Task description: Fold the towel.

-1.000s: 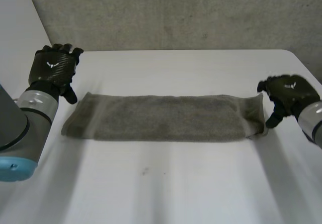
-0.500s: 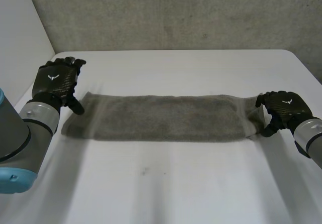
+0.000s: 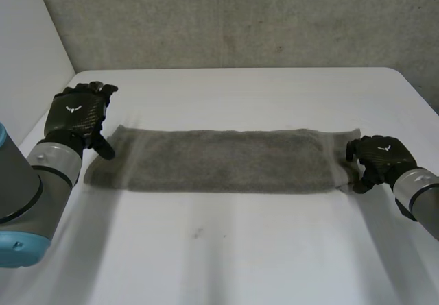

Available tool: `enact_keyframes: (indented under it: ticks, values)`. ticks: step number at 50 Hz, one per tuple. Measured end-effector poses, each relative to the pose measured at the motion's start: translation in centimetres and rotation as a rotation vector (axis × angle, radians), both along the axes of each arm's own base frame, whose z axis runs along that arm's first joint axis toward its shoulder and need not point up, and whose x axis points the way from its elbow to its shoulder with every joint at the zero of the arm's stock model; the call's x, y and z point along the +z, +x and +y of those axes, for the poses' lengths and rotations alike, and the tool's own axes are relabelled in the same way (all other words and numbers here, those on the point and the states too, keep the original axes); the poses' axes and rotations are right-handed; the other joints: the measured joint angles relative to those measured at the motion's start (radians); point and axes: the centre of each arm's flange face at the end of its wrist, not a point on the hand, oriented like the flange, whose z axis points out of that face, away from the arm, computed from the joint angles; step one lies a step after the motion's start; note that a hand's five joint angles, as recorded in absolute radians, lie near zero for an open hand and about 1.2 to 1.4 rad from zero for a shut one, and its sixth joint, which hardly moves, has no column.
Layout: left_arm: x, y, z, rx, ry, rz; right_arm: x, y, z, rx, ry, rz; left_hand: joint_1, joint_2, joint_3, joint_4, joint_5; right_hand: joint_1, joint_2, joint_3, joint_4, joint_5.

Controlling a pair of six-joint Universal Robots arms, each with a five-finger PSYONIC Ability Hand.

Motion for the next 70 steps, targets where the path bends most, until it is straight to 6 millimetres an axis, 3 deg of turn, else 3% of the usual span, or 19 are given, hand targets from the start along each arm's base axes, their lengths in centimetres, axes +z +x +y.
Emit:
enact_keyframes:
  ticks: [4,5,8,12,16,21,29,30,32,33,35,38,43,50,70]
  values:
    - [-0.1,0.0,0.1,-0.001,0.003,-0.001,-0.8,0.0,-0.7,-0.002,0.004,0.002,0.000,0.000,0.000,0.000,0.000,0.126,0.149,0.136,0.137,0.123]
    - [-0.1,0.0,0.1,-0.002,0.003,-0.001,-0.9,0.0,-0.8,-0.002,0.004,0.002,0.000,0.000,0.000,0.000,0.000,0.291,0.338,0.341,0.344,0.327]
    - [-0.1,-0.1,0.2,-0.004,0.005,-0.001,-1.1,-0.2,-1.6,-0.016,-0.009,0.005,0.000,0.000,0.000,0.000,0.000,0.416,0.517,0.521,0.528,0.497]
    - [-0.1,-0.1,0.2,-0.005,0.005,-0.001,-0.8,-0.8,-2.5,-0.052,-0.030,0.015,0.000,0.000,0.000,0.000,0.000,0.456,0.544,0.566,0.576,0.561]
    - [-0.2,-0.1,0.2,-0.006,0.005,-0.001,0.0,-2.8,-3.7,-0.141,-0.063,0.056,0.000,0.000,0.000,0.000,0.000,0.456,0.544,0.567,0.579,0.564]
    - [-0.2,-0.1,0.3,-0.006,0.007,-0.002,0.8,-7.0,-5.0,-0.253,-0.097,0.194,0.000,0.000,0.000,0.000,0.000,0.456,0.544,0.567,0.579,0.567]
    - [-0.2,-0.1,0.4,-0.008,0.006,-0.002,0.8,-11.1,-5.3,-0.309,-0.091,0.330,0.000,0.000,0.000,0.000,0.000,0.394,0.464,0.498,0.510,0.508]
    - [-0.2,-0.1,0.4,-0.008,0.006,-0.002,0.8,-11.1,-5.3,-0.309,-0.091,0.330,0.000,0.000,0.000,0.000,0.000,0.394,0.464,0.498,0.510,0.508]
    - [-0.2,-0.1,0.4,-0.008,0.007,-0.002,0.8,-10.8,-5.0,-0.295,-0.080,0.285,0.000,0.000,0.000,0.000,0.000,0.161,0.165,0.174,0.183,0.220]
    - [-0.2,-0.1,0.4,-0.008,0.007,-0.002,0.9,-10.2,-4.8,-0.281,-0.077,0.238,0.000,0.000,0.000,0.000,0.000,0.146,0.145,0.149,0.152,0.191]
    - [-0.2,-0.1,0.4,-0.008,0.007,-0.002,1.0,-9.8,-4.7,-0.270,-0.076,0.210,0.000,0.000,0.000,0.000,0.000,0.144,0.141,0.145,0.147,0.186]
    - [-0.2,-0.1,0.5,-0.008,0.009,-0.003,1.9,-6.8,-3.7,-0.184,-0.059,0.004,0.000,0.000,0.000,0.000,0.000,0.071,0.066,0.060,0.060,0.098]
    - [-0.3,-0.1,0.5,-0.008,0.011,-0.003,2.2,-4.0,-2.6,-0.088,-0.008,-0.175,0.000,0.000,0.000,0.000,0.000,-0.009,-0.027,-0.038,-0.034,-0.006]
    - [-0.3,-0.1,0.5,-0.010,0.012,-0.003,1.1,-2.0,-1.8,-0.022,0.050,-0.231,0.000,0.000,0.000,0.000,0.000,-0.010,-0.027,-0.041,-0.035,-0.013]
    - [-0.4,-0.3,0.7,-0.016,0.014,-0.004,-1.4,-1.8,-2.7,-0.028,0.098,-0.215,0.000,0.000,0.000,0.000,0.000,-0.010,-0.027,-0.041,-0.035,-0.013]
